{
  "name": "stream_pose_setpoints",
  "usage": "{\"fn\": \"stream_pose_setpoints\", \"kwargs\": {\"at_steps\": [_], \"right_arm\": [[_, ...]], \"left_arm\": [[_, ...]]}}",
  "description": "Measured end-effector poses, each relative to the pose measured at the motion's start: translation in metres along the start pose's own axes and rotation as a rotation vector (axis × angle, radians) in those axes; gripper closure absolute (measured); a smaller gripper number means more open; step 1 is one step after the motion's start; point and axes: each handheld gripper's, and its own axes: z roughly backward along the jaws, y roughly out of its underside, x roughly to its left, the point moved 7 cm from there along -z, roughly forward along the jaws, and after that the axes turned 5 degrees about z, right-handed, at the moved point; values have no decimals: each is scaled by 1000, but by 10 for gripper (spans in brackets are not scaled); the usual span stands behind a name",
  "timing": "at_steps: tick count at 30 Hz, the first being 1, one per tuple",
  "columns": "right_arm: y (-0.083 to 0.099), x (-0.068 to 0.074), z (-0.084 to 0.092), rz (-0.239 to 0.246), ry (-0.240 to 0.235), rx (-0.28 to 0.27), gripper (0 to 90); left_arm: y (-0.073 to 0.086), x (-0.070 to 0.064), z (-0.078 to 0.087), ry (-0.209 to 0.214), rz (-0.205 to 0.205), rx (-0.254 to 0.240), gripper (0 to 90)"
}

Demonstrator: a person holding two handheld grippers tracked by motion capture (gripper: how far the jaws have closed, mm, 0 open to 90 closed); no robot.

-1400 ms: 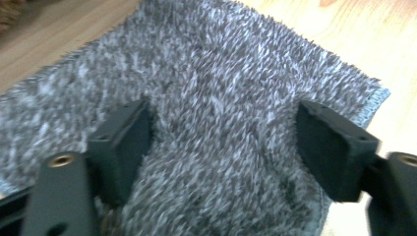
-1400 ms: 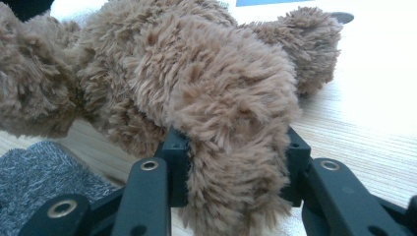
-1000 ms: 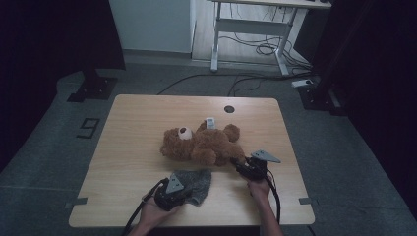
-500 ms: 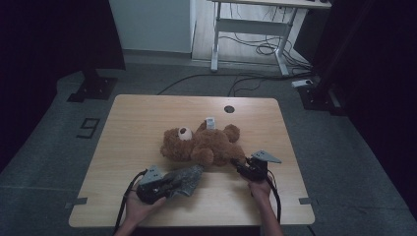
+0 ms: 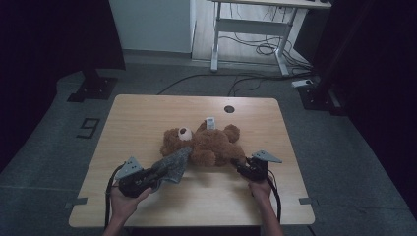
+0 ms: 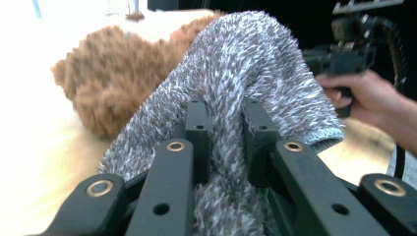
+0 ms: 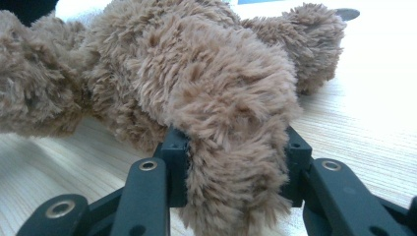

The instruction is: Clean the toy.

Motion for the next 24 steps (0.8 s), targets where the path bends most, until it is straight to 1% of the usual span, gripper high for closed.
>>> {"fn": "stream_pose_setpoints", "kwargs": {"at_steps": [2, 4, 6, 9, 11, 13, 14, 15, 16, 18, 19, 21, 22, 23, 24], "right_arm": [[0, 0, 0, -4, -7, 1, 597], [0, 0, 1, -1, -16, 2, 604], [0, 0, 1, -1, -19, 2, 604], [1, -1, 1, -16, -33, -1, 605], [1, -2, 0, -23, -42, -2, 605], [1, -2, 0, -24, -44, -2, 605], [1, -2, 1, -22, -45, -1, 605], [1, -2, 1, -22, -45, -1, 605], [2, -2, 1, -22, -46, -1, 605], [2, -2, 1, -26, -46, 0, 605], [2, -2, 1, -27, -47, 0, 605], [2, -2, 1, -28, -53, 1, 605], [2, -3, 1, -34, -63, 1, 606], [2, -3, 1, -34, -63, 1, 606], [3, -4, 1, -36, -68, 2, 606]], "left_arm": [[-11, -4, -6, 7, -3, -23, 763], [-21, -8, -17, 14, -16, -30, 764], [-31, -13, -33, 26, -27, -24, 764], [-44, -20, -60, 28, -53, -21, 764], [-49, -23, -78, 26, -68, -2, 764], [-48, -25, -96, 13, -84, 34, 764], [-44, -24, -110, -1, -86, 71, 764], [-44, -24, -110, -1, -86, 71, 763], [-41, -24, -115, -12, -87, 85, 763], [-35, -20, -120, -45, -93, 113, 763], [-31, -17, -121, -55, -92, 118, 763], [-24, -12, -119, -71, -93, 122, 761], [-19, -8, -115, -77, -82, 120, 761], [-19, -8, -115, -77, -82, 120, 761], [-17, -5, -112, -85, -77, 117, 761]]}}
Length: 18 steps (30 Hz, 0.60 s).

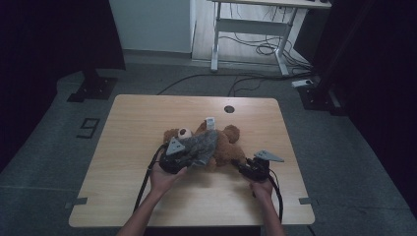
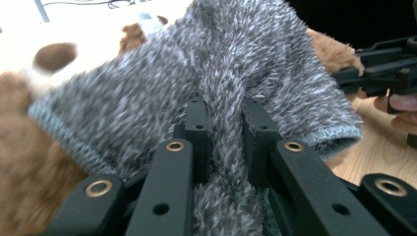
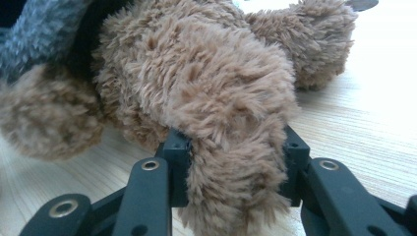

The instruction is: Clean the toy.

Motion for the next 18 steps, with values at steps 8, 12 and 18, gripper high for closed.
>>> {"fn": "stream_pose_setpoints", "kwargs": {"at_steps": [8, 12, 18], "right_arm": [[0, -1, 1, -1, -8, -3, 605], [0, -1, 0, -13, -16, -7, 605], [1, -1, 0, -16, -17, -6, 604]], "left_arm": [[14, 26, 24, -45, 38, -26, 761], [30, 48, 37, -66, 86, -37, 762], [38, 64, 51, -105, 118, -42, 761]]}}
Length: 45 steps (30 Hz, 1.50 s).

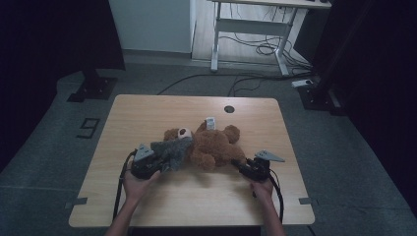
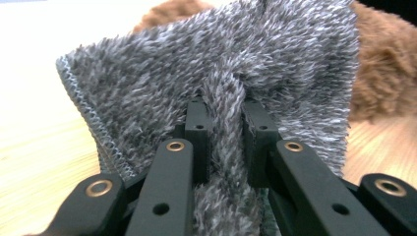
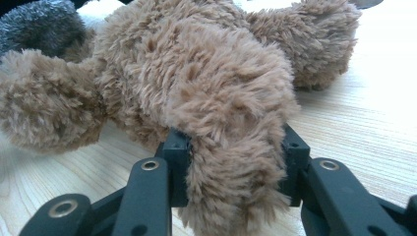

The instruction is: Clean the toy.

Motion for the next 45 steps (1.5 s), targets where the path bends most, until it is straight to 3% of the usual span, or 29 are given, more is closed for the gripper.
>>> {"fn": "stream_pose_setpoints", "kwargs": {"at_steps": [2, 5, 11, 16, 18, 20, 24, 26, 29, 33, 37, 45], "right_arm": [[0, 0, 0, 0, 1, -1, 604], [0, -1, -1, -1, 1, -3, 604], [0, -1, -1, -3, 0, -3, 604], [-1, -1, -2, -9, -1, -8, 604], [-1, -1, -3, -13, -1, -8, 604], [-1, -1, -2, -12, -1, -7, 604], [0, -2, -2, -12, -9, -5, 605], [0, -2, -1, -5, -13, -2, 605], [0, -2, -1, 2, -11, -2, 605], [0, -3, -1, 3, -15, -5, 605], [0, -3, -1, 8, -19, -5, 605], [0, -2, 0, 10, -23, -4, 604]], "left_arm": [[-3, 0, 5, -2, -4, -23, 762], [-13, -8, 5, 48, -4, -26, 761], [-45, -40, -13, 126, -22, -39, 761], [-65, -80, -42, 177, -86, 0, 760], [-59, -91, -63, 155, -107, 57, 760], [-53, -91, -69, 147, -108, 72, 760], [-35, -80, -72, 144, -78, 90, 760], [-28, -74, -64, 113, -113, 105, 760], [-26, -68, -55, 104, -115, 107, 760], [-24, -47, -35, 83, -89, 85, 760], [-14, -23, -19, 67, -29, 58, 761], [0, 9, -5, 10, 33, 57, 761]]}}
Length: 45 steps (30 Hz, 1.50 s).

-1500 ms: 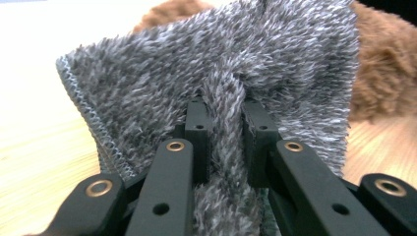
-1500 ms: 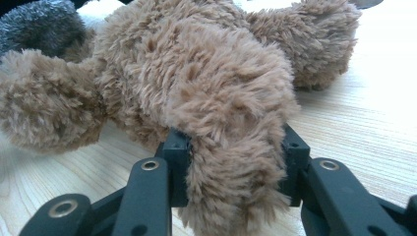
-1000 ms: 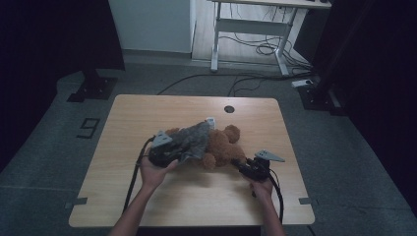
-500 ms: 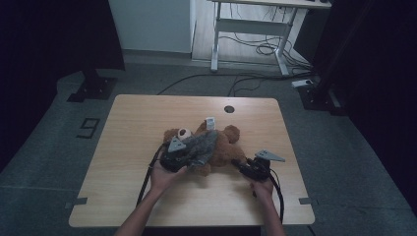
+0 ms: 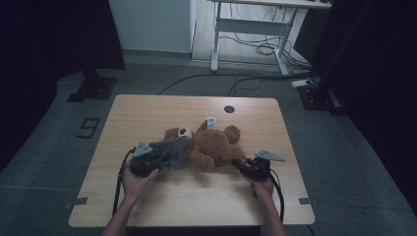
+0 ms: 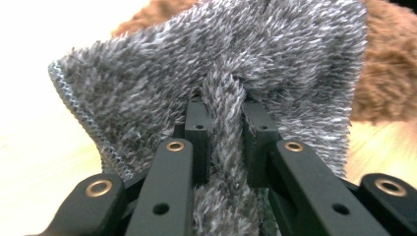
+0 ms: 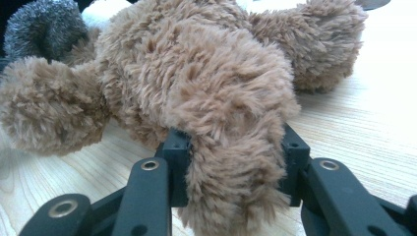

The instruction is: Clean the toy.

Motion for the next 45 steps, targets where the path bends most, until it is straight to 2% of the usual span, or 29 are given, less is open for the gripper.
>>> {"fn": "stream_pose_setpoints", "kwargs": {"at_steps": [1, 3, 4, 5, 6, 12, 13, 14, 18, 19, 20, 21, 22, 23, 24, 29, 34, 36, 37, 40, 45], "right_arm": [[0, 0, 0, -2, -1, 0, 604], [0, 0, 0, -2, 0, -1, 604], [0, 0, 0, -1, 2, -1, 604], [0, 0, 0, 1, 7, -4, 605], [0, 0, 0, 1, 7, -4, 605], [1, 0, 0, 0, 5, -4, 604], [1, 0, 0, 0, 4, -4, 604], [1, 0, 0, 0, 4, -4, 604], [1, 0, 0, -3, 3, -4, 605], [1, 0, 0, -1, 4, -5, 604], [1, 0, 0, -1, 4, -5, 604], [1, 0, 0, -3, 4, -4, 604], [1, 0, 0, -3, 4, -4, 604], [1, 0, 0, 1, 5, -3, 605], [1, 0, 0, 1, 5, -3, 605], [3, -3, 0, -3, 8, 5, 607], [4, 0, -1, -1, 10, 10, 609], [4, 0, 0, -2, 9, 11, 609], [4, -1, 0, -1, 9, 12, 610], [4, -1, 0, 1, 9, 15, 610], [3, 0, 0, 10, 13, 12, 611]], "left_arm": [[-3, 4, 1, -21, 2, -1, 761], [-6, 4, 2, -18, 11, -6, 761], [-9, 3, 2, -14, 10, -12, 761], [-20, -6, 2, -2, -10, -30, 761], [-20, -6, 2, -2, -10, -30, 761], [-62, -50, -11, 83, -75, -61, 761], [-74, -69, -20, 122, -98, -60, 761], [-74, -69, -20, 122, -98, -60, 761], [-84, -106, -43, 164, -149, -18, 761], [-79, -117, -59, 164, -140, 35, 760], [-79, -117, -59, 164, -140, 35, 760], [-68, -124, -75, 168, -141, 92, 760], [-68, -124, -75, 168, -141, 92, 760], [-56, -128, -86, 176, -145, 126, 760], [-56, -128, -86, 176, -145, 126, 760], [-39, -132, -90, 228, -111, 137, 761], [-17, -139, -94, 244, -134, 188, 761], [-8, -140, -98, 241, -140, 204, 761], [0, -143, -102, 228, -156, 227, 761], [7, -145, -107, 220, -167, 249, 761], [6, -150, -110, 211, -172, 243, 760]]}}
